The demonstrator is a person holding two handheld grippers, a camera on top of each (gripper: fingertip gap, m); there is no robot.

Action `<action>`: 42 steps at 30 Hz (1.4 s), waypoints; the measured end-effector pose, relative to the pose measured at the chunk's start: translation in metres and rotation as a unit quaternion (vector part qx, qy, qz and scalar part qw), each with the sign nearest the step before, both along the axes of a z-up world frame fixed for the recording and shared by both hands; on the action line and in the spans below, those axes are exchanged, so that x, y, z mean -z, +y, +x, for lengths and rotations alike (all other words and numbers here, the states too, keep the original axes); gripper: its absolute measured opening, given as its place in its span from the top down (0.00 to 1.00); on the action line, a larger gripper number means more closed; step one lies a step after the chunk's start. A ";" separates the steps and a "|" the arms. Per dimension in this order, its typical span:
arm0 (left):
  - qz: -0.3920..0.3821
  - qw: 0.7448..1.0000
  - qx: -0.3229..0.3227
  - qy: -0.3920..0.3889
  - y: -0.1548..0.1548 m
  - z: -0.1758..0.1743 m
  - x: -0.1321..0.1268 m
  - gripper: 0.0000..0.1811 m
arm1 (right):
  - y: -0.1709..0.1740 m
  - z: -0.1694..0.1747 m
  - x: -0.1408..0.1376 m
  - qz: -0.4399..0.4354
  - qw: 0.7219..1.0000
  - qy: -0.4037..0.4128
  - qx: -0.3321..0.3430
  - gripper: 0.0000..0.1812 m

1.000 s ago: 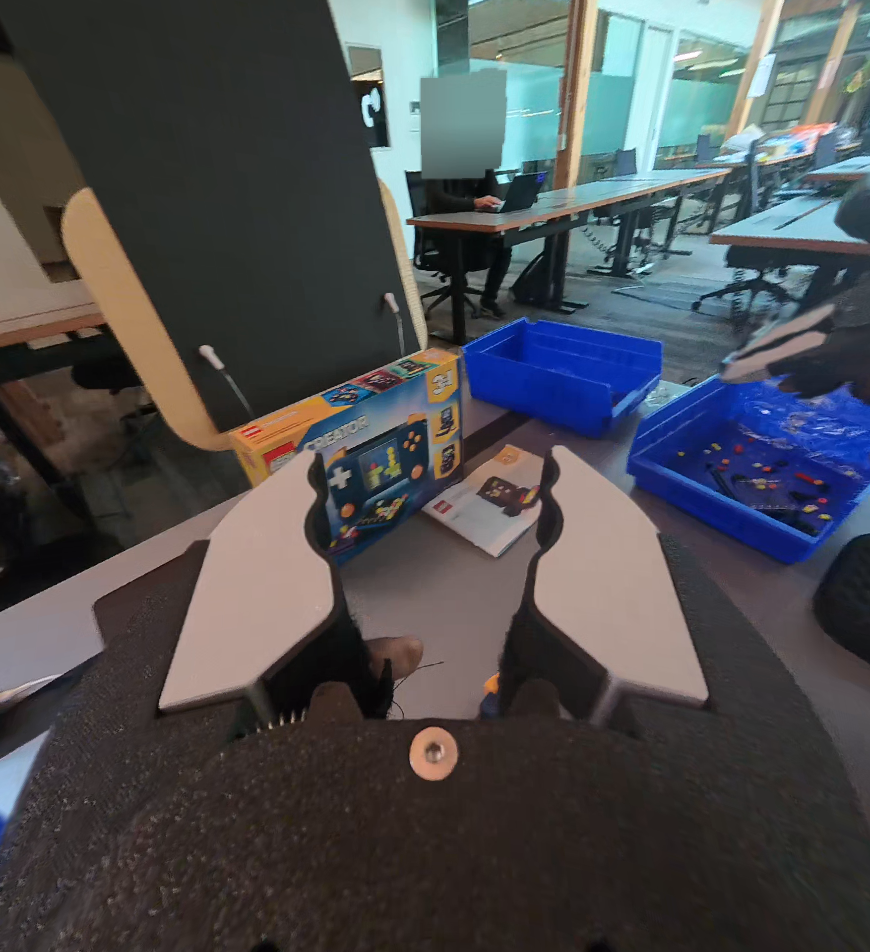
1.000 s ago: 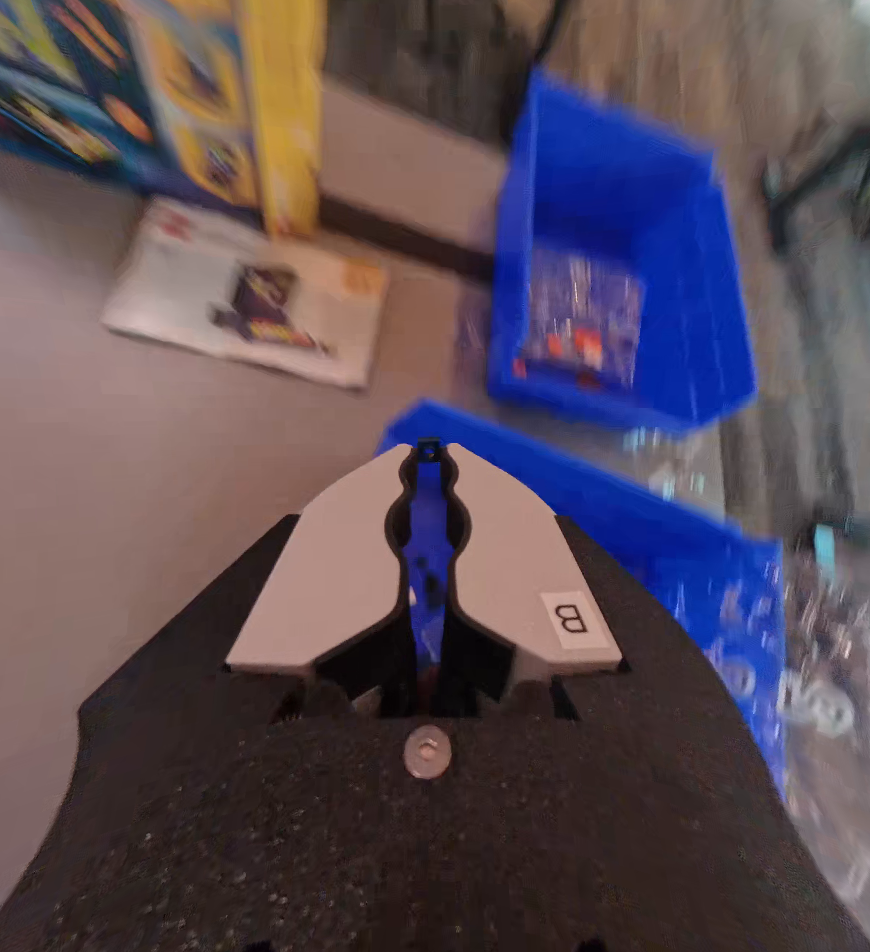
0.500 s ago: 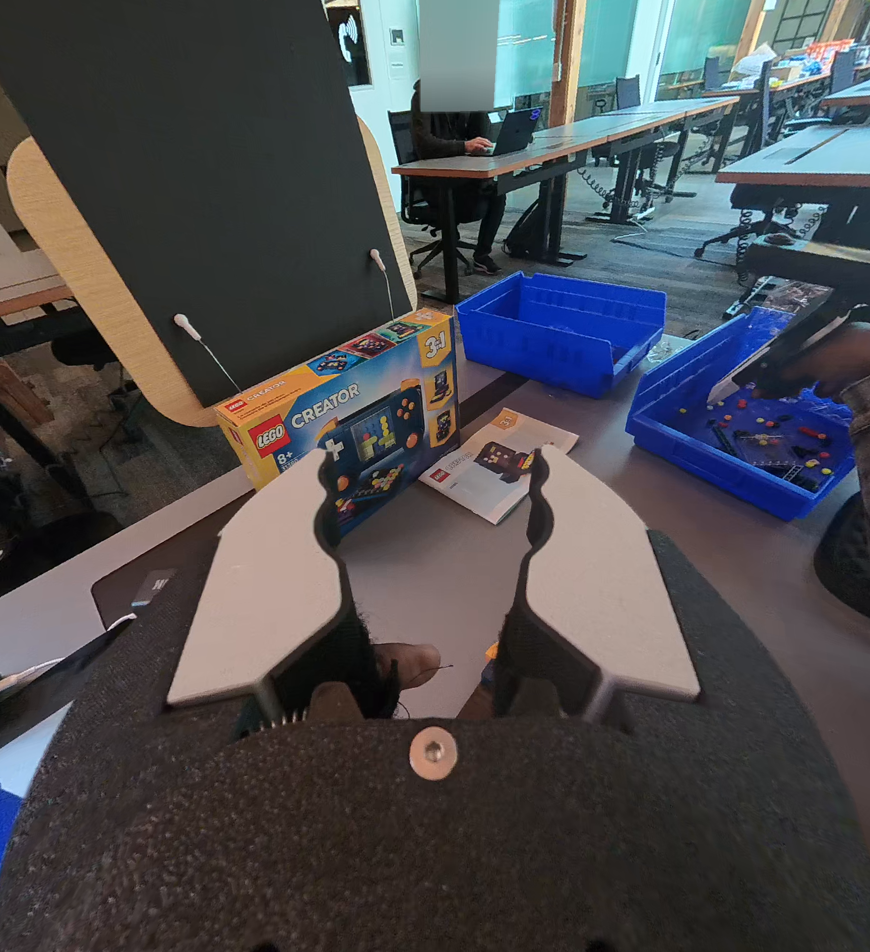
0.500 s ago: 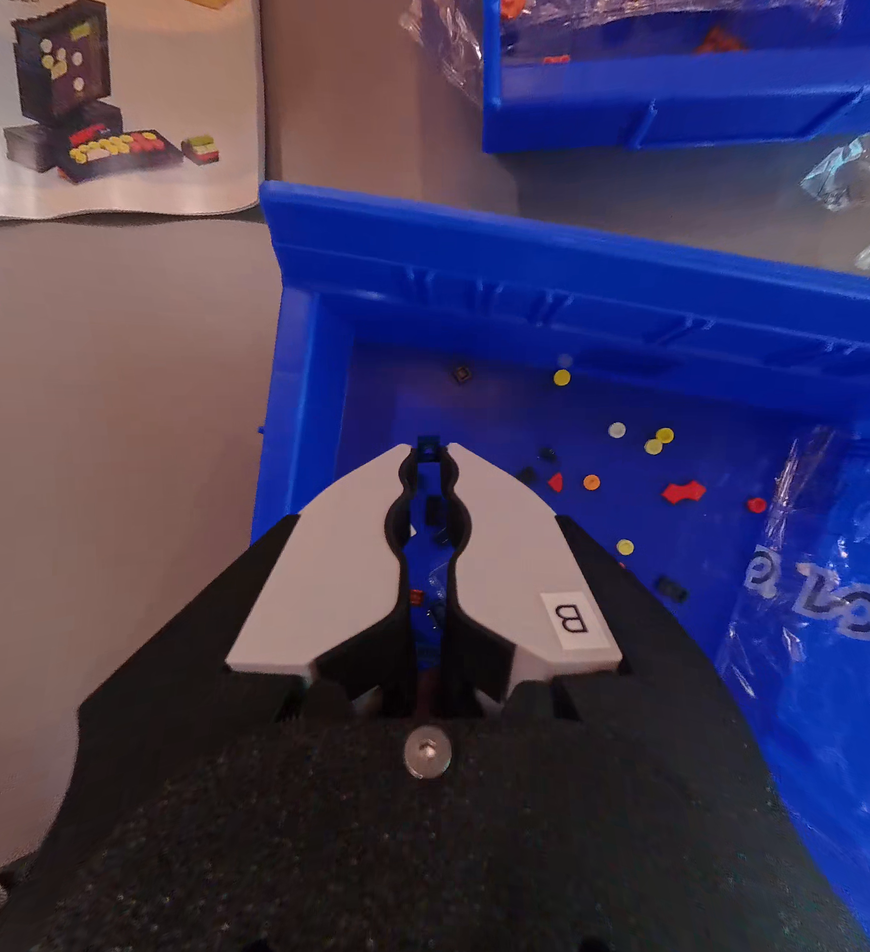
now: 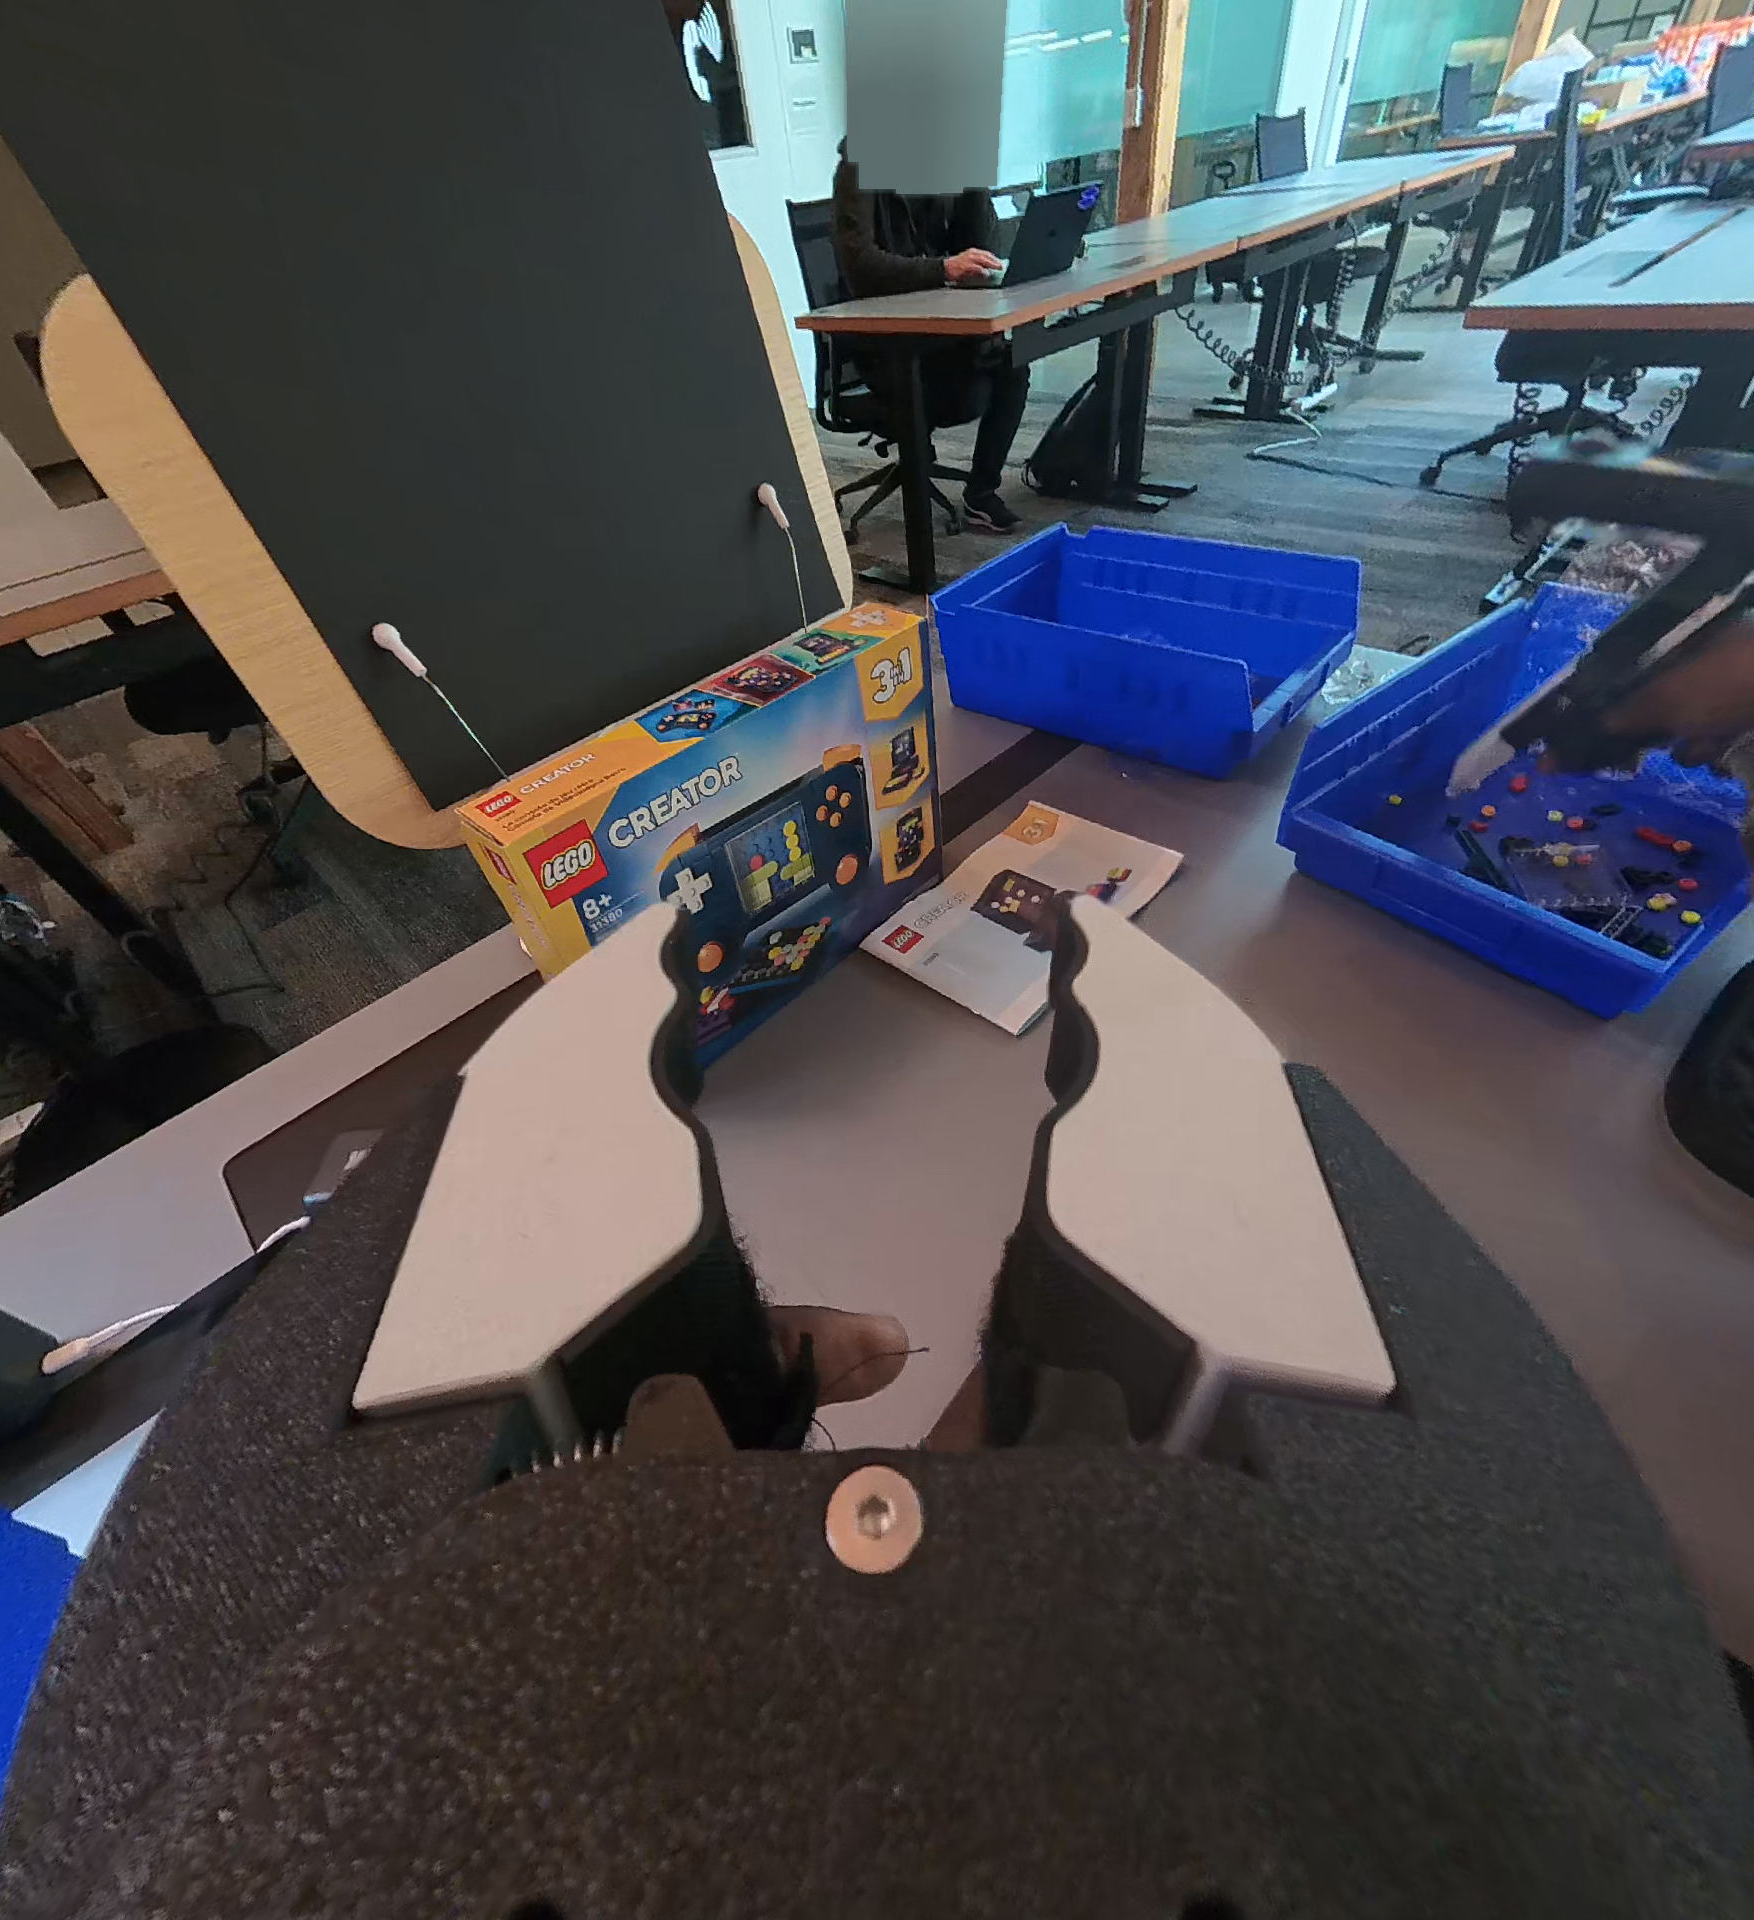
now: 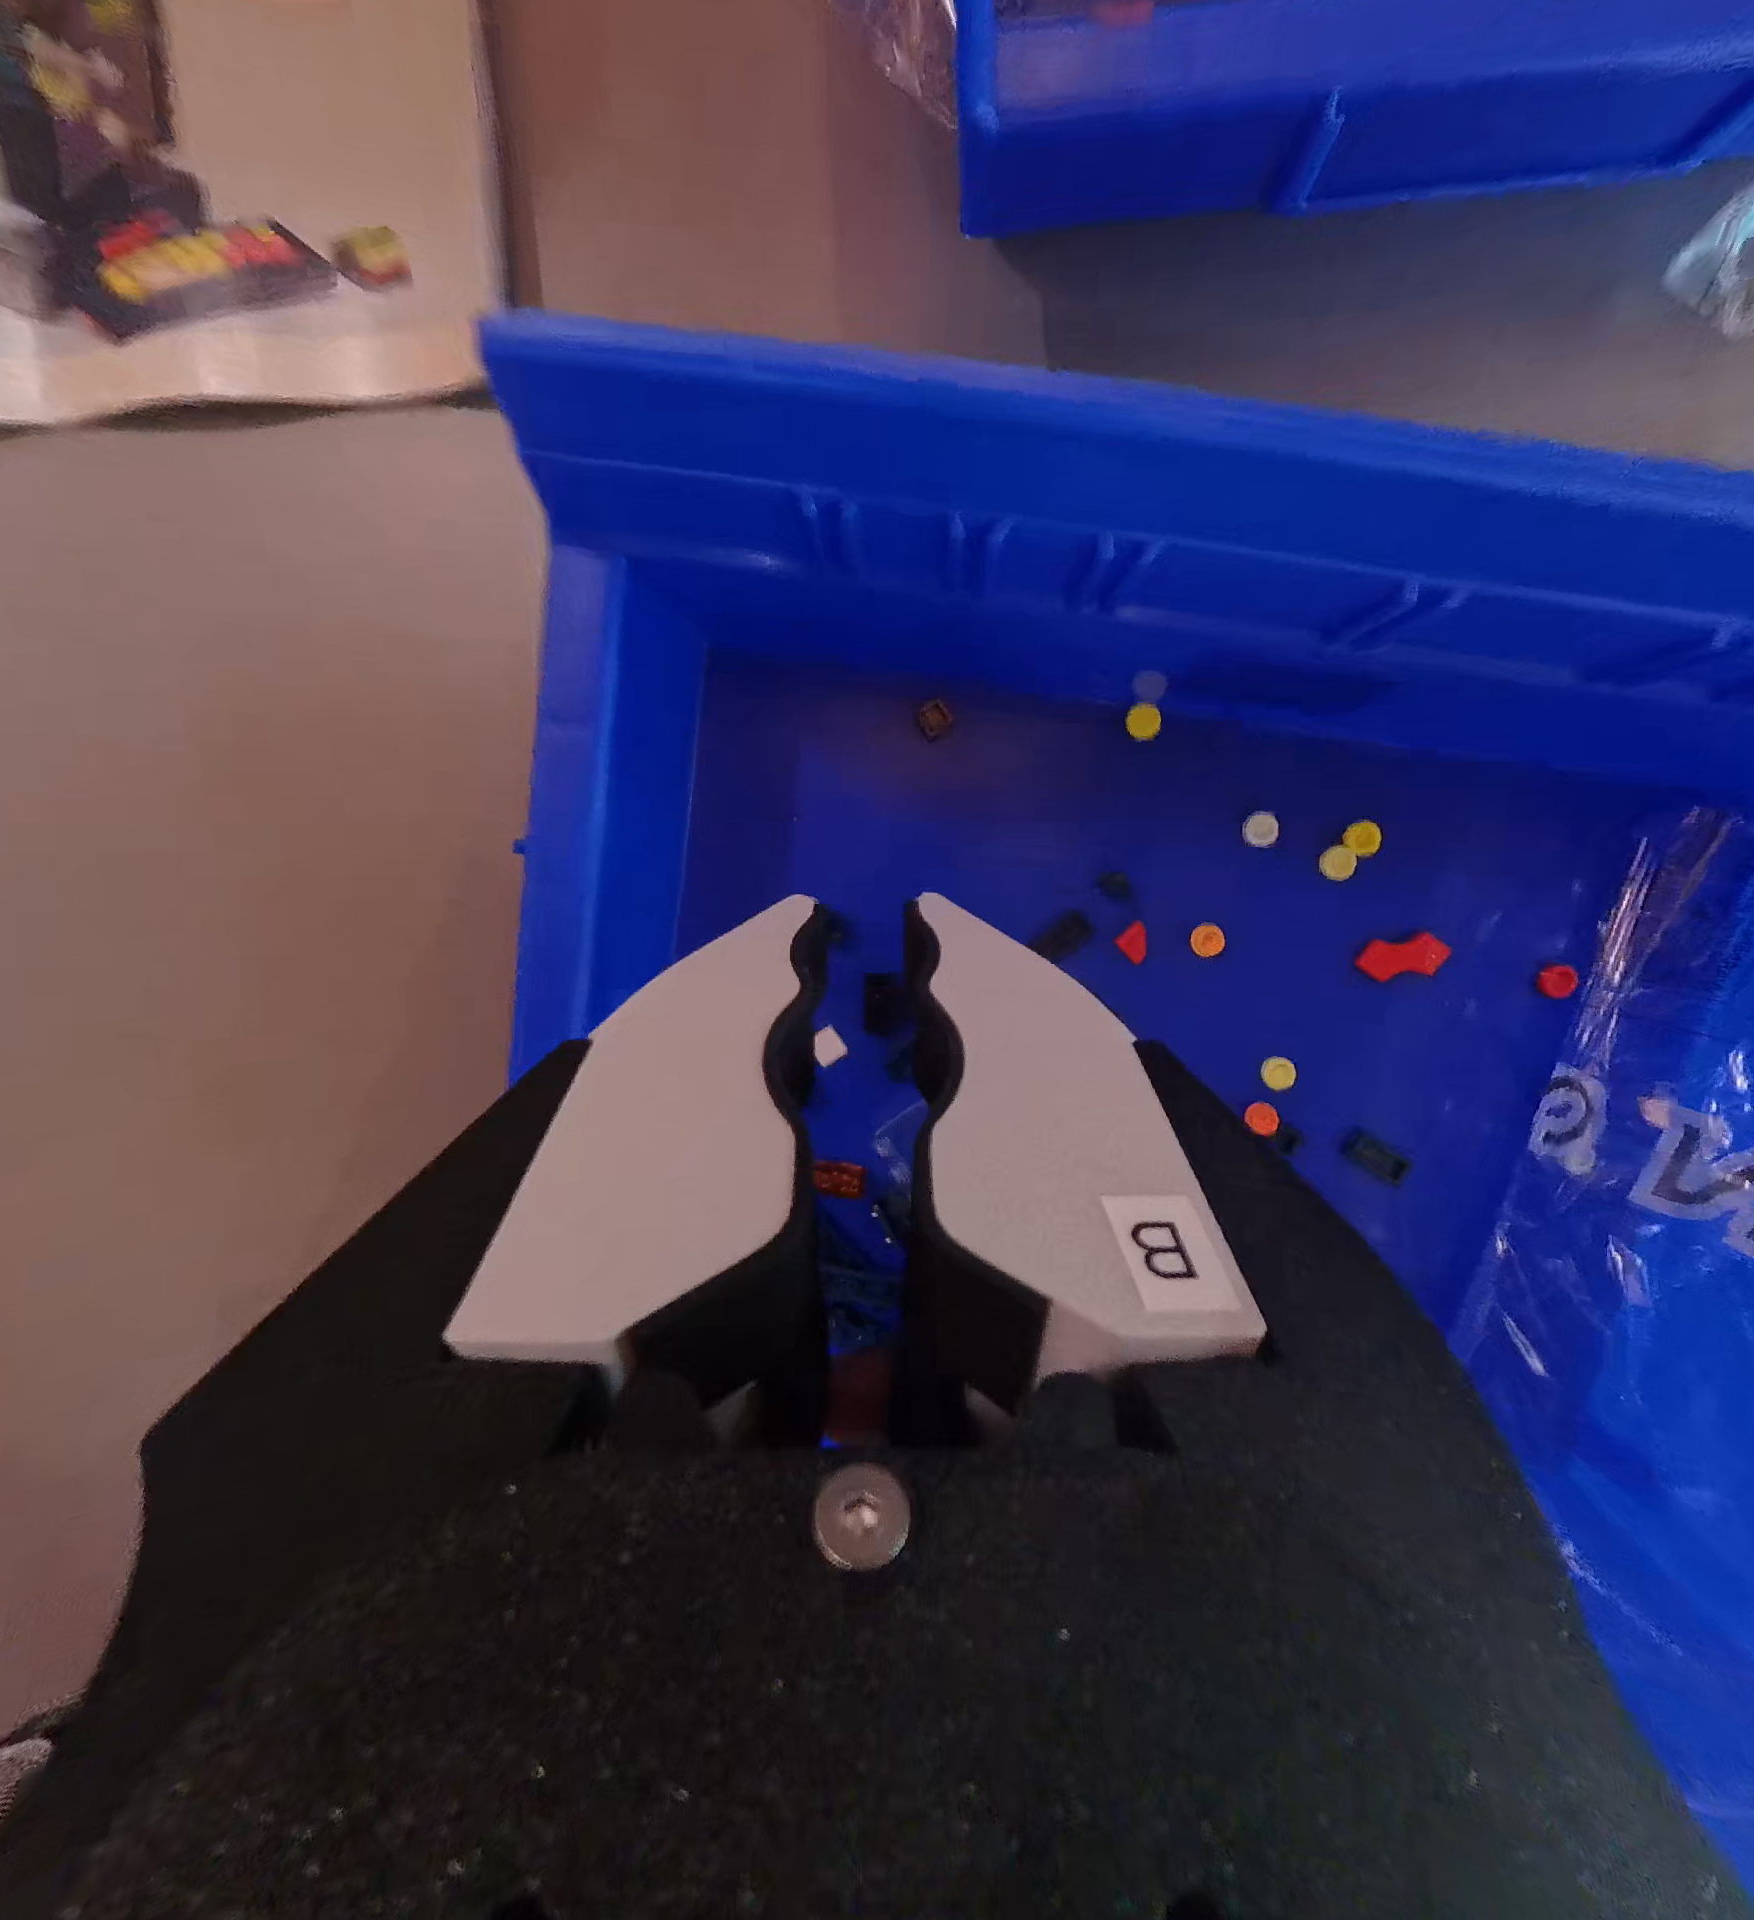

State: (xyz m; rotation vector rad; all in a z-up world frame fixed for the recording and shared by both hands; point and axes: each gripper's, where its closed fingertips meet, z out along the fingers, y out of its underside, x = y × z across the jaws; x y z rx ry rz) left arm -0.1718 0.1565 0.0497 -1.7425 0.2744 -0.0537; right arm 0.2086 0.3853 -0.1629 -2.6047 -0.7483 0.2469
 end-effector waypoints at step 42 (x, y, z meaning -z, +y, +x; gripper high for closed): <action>-0.348 0.923 0.164 -0.019 -0.036 -0.026 0.243 0.91 | -0.259 -0.397 0.041 0.044 0.667 0.142 -0.730 0.91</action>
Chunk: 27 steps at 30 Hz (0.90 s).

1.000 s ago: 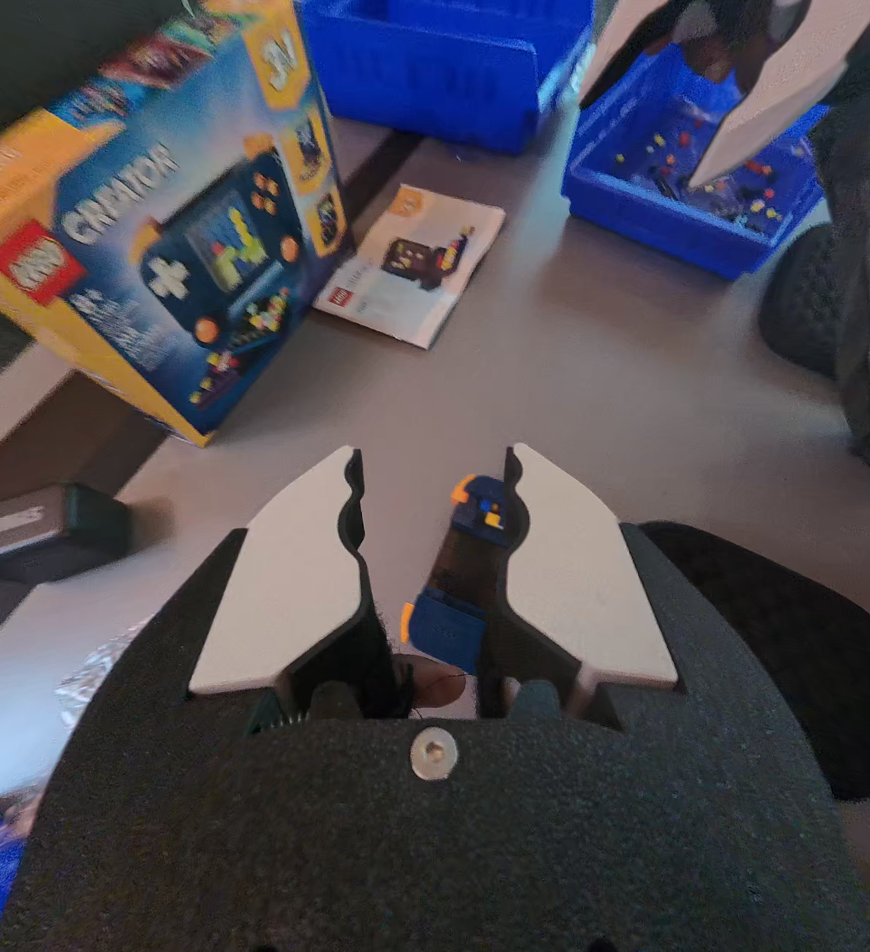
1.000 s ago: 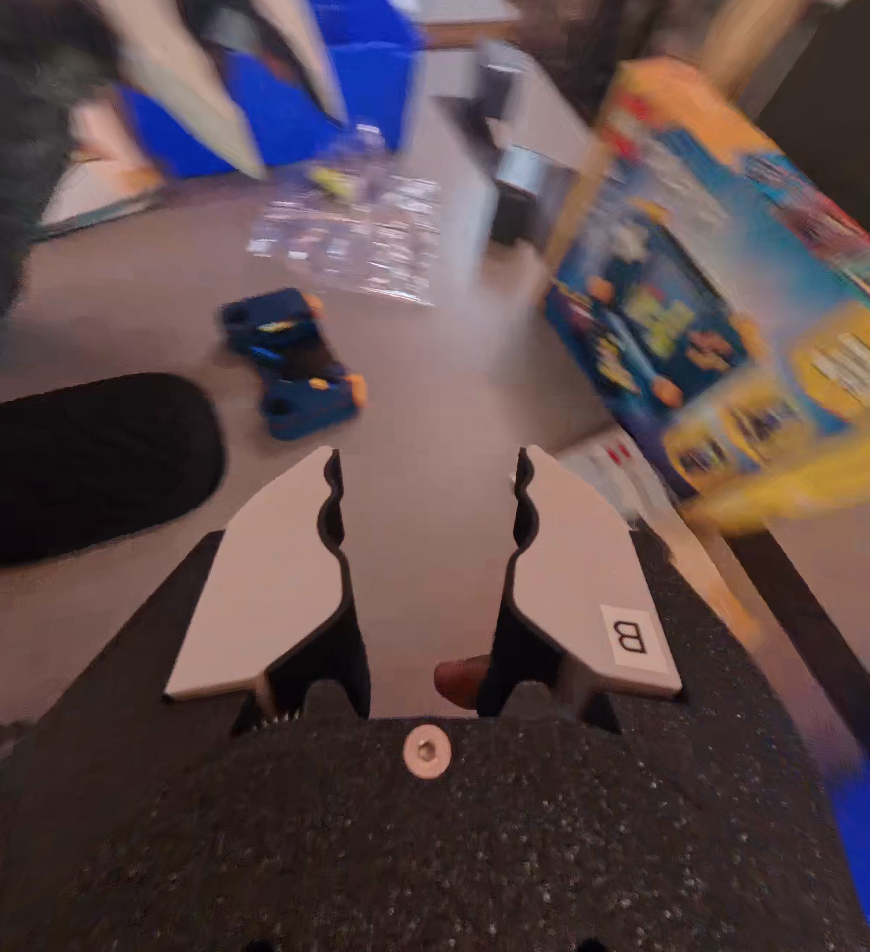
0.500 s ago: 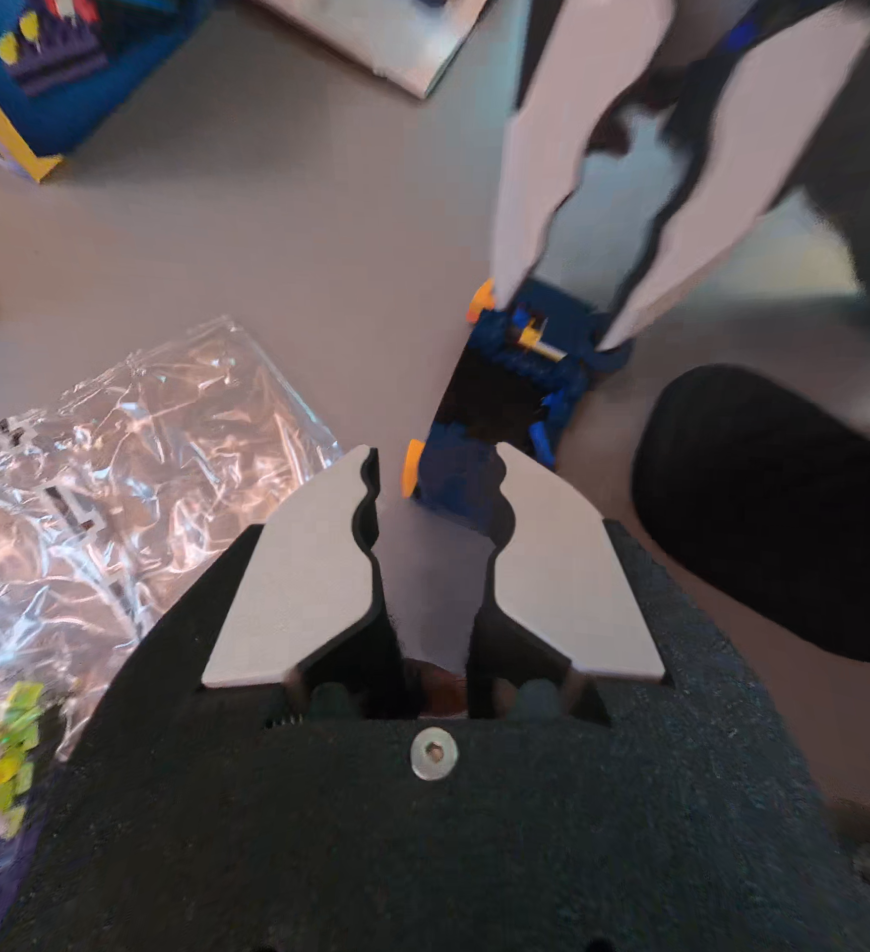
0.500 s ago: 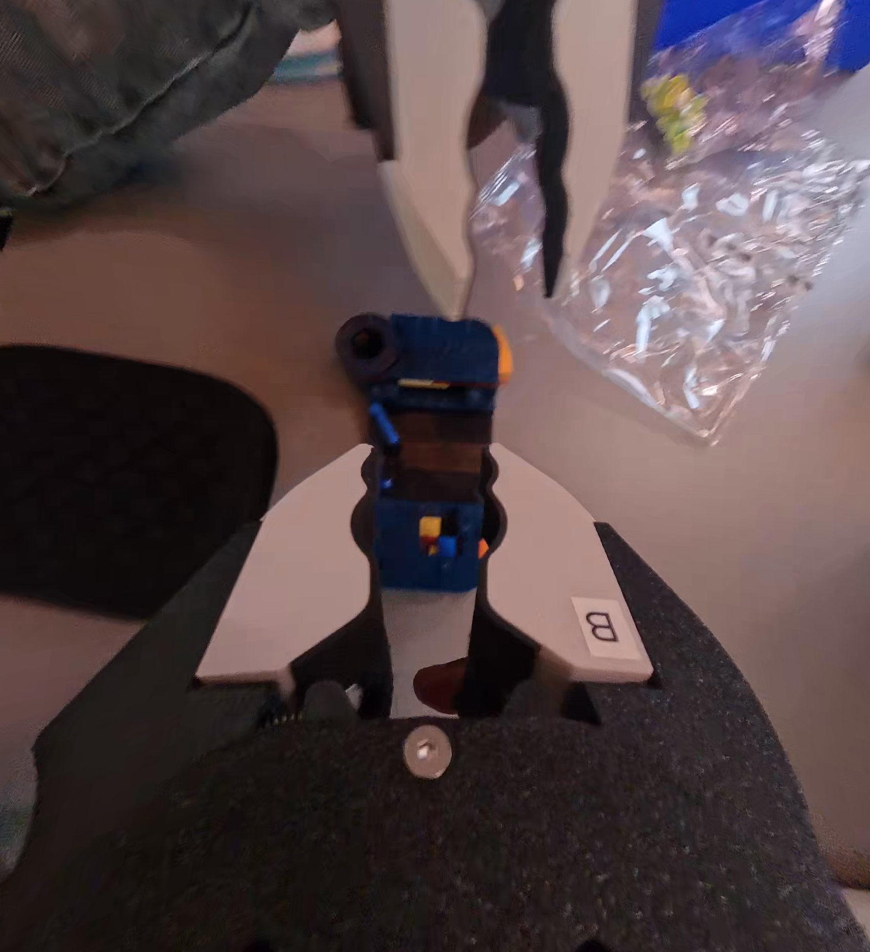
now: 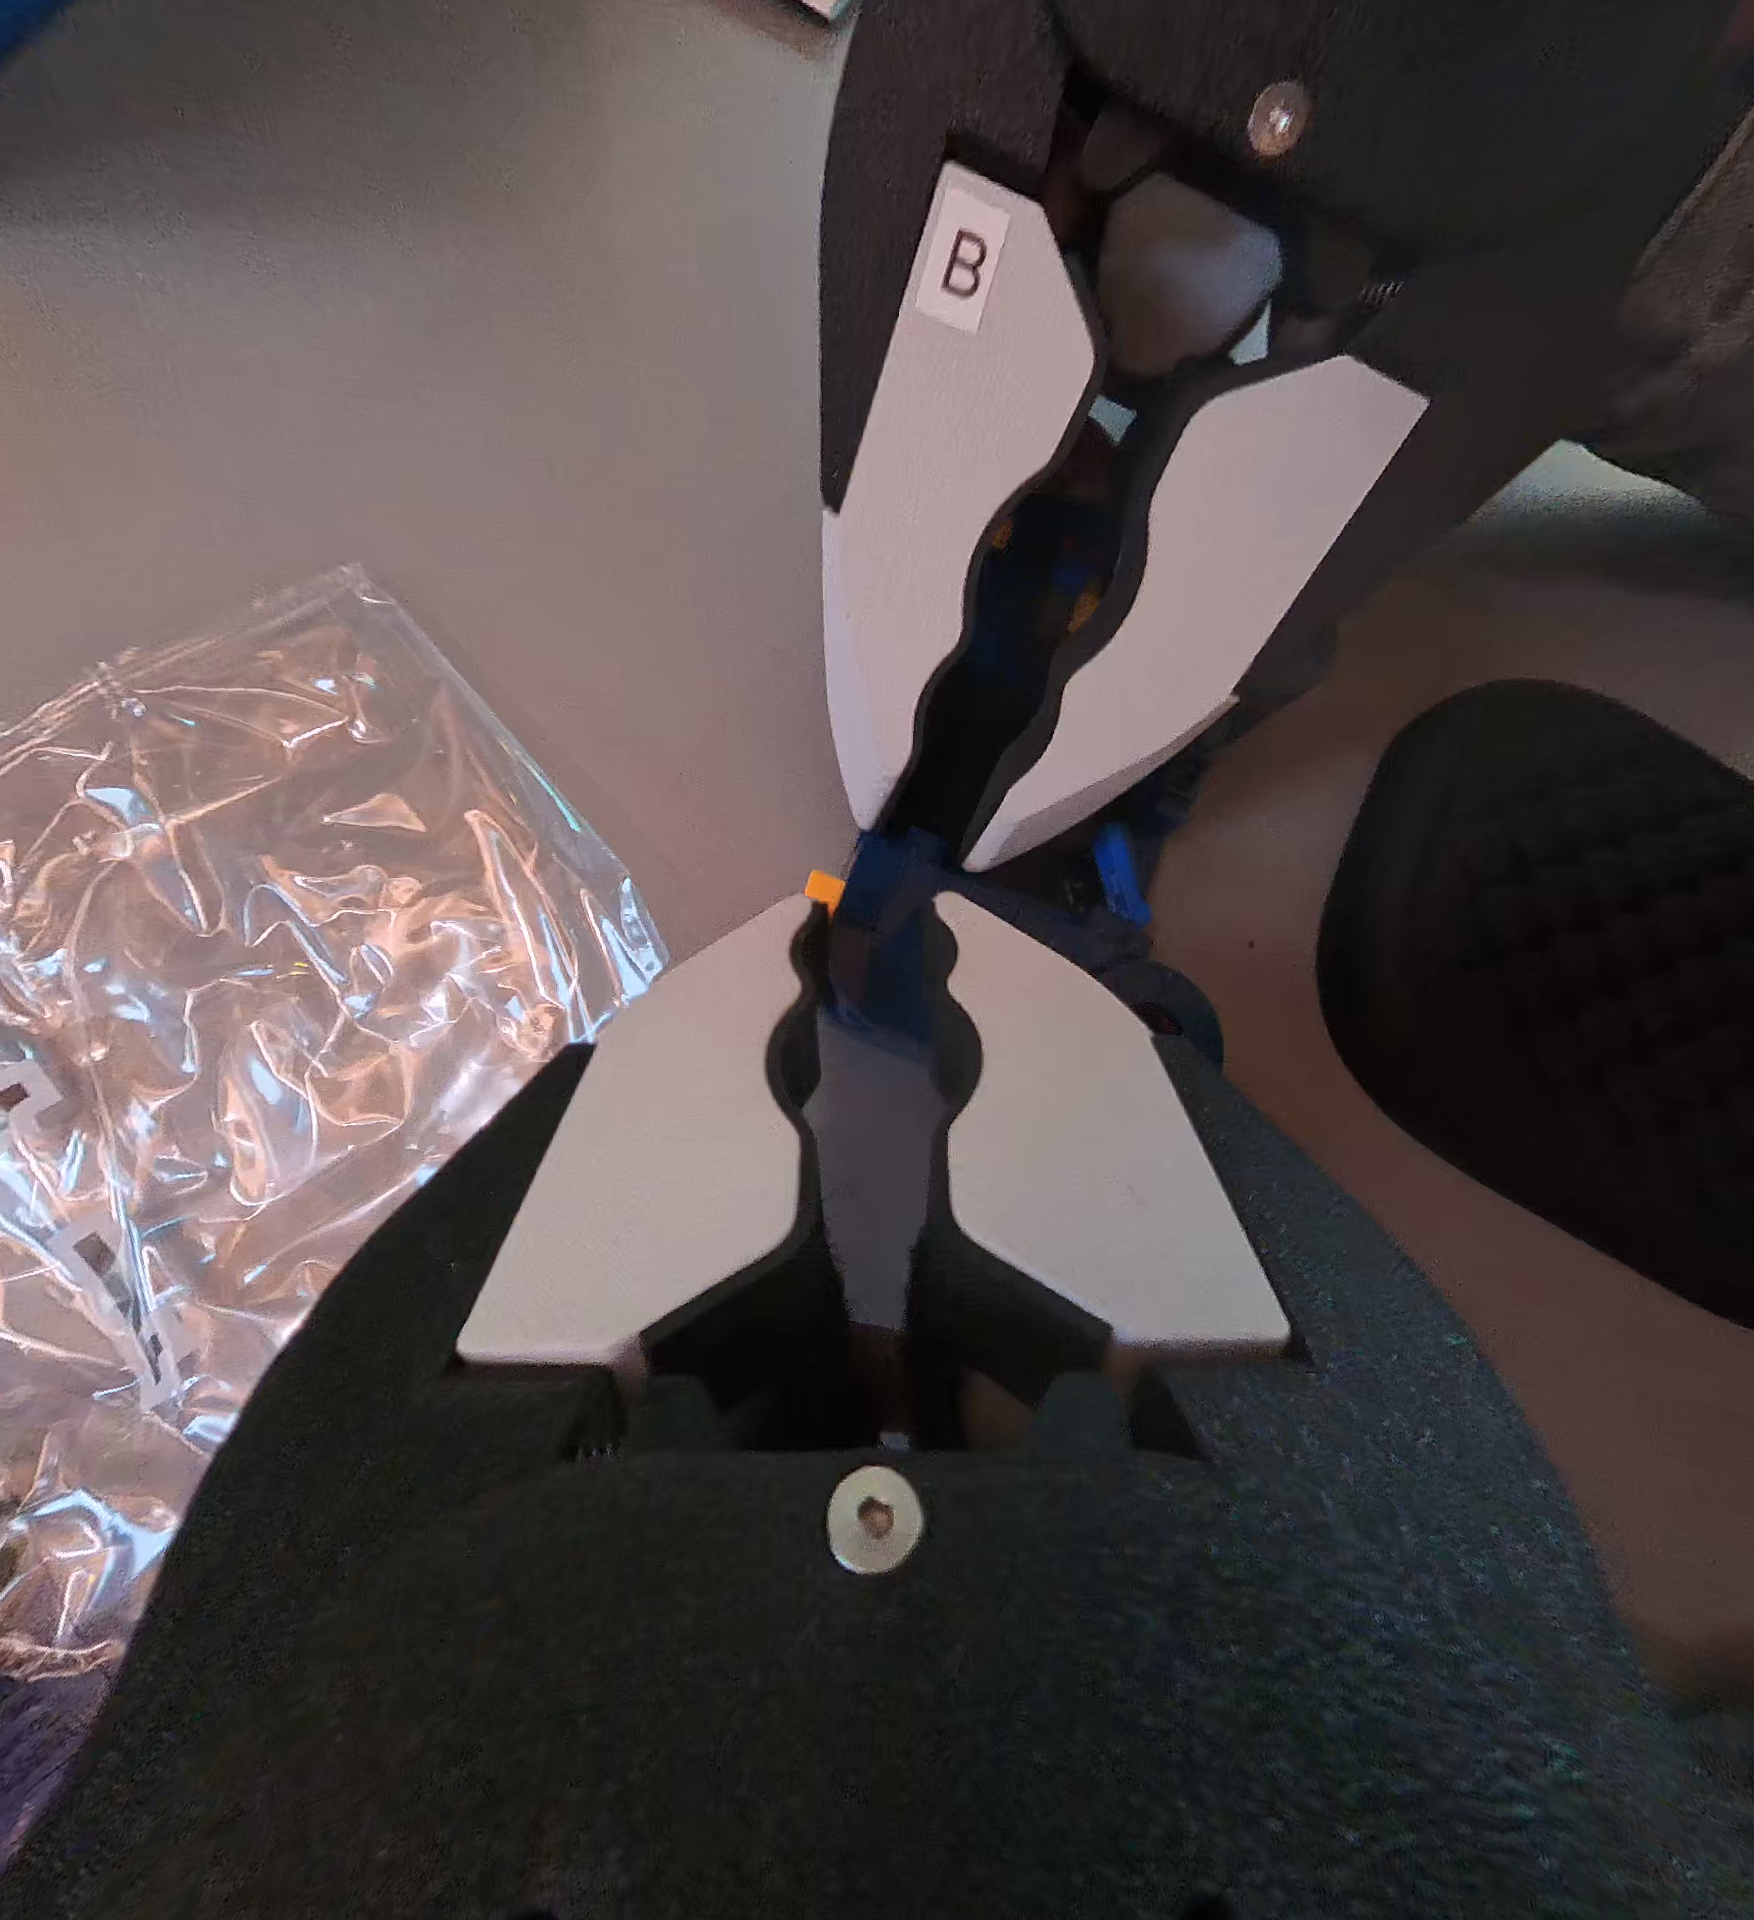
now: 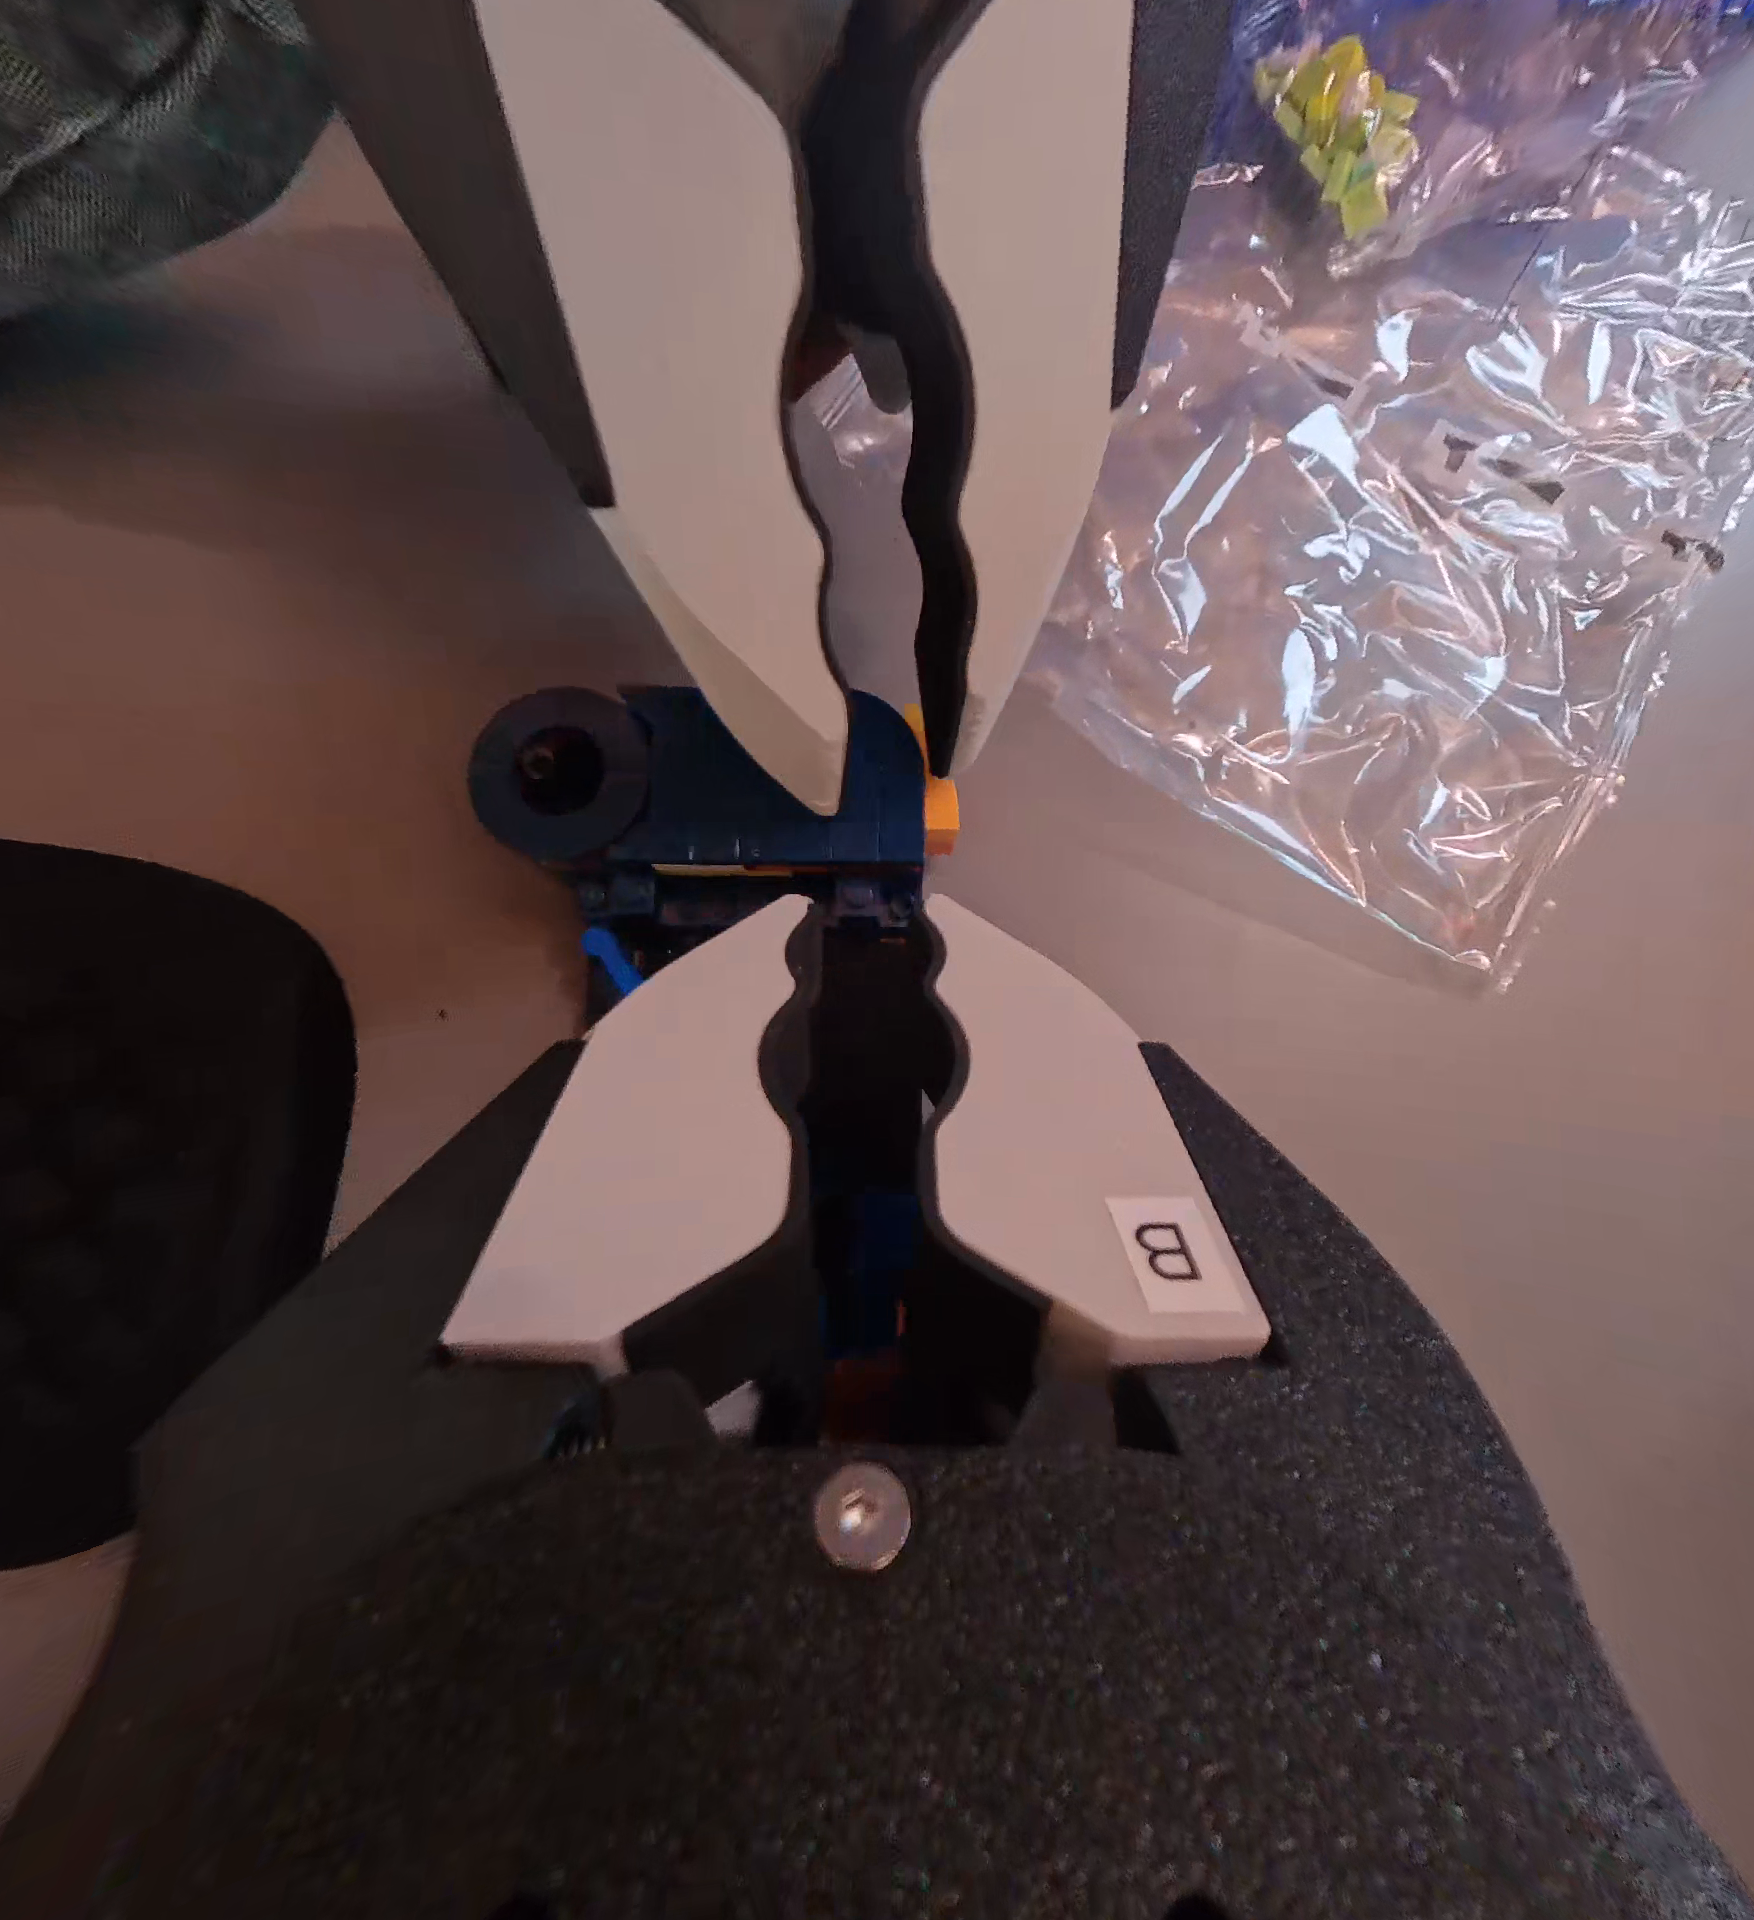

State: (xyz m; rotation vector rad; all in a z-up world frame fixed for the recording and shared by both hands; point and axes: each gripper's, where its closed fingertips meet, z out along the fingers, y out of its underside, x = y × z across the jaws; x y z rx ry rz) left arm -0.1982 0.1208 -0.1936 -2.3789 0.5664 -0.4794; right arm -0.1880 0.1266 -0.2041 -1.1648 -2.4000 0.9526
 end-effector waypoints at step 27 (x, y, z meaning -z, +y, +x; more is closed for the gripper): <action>-0.056 0.997 -0.040 -0.043 -0.003 0.008 0.002 0.93 | -0.007 0.005 0.000 0.029 0.995 0.089 -0.031 0.96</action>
